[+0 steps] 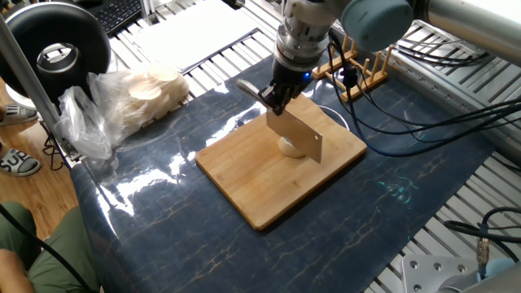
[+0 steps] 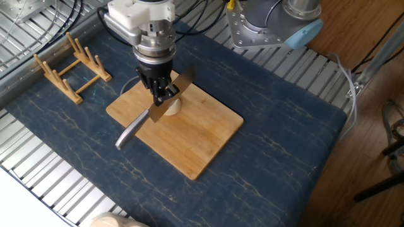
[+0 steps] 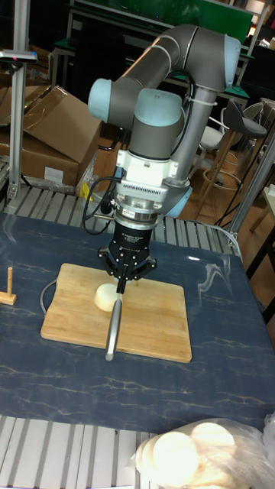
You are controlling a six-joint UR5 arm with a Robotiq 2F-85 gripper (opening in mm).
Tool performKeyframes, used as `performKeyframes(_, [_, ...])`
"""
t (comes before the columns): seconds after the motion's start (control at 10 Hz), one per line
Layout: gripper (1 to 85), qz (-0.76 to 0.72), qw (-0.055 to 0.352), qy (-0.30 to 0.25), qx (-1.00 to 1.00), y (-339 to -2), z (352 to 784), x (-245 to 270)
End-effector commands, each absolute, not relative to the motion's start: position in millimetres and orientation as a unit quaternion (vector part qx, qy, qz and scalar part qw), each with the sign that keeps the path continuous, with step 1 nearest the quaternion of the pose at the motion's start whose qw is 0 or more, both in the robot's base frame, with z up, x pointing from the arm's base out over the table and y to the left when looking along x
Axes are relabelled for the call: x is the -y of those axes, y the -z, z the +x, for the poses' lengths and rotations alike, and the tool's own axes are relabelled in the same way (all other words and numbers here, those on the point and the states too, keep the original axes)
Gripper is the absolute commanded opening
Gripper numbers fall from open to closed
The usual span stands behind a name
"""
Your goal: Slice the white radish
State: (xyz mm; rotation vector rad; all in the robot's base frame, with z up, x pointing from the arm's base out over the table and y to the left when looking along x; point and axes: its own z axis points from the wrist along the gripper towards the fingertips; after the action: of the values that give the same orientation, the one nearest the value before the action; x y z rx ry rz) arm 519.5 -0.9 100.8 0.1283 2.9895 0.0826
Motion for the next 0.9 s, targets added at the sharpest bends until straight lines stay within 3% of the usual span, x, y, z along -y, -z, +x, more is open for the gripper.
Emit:
performKeyframes(0.0, [1.0,0.045,0.07,-0.029,-0.996,-106,517,1])
performKeyframes(0.8, [1.0,0.037,0.082,-0.027,-0.996,-118,527,7])
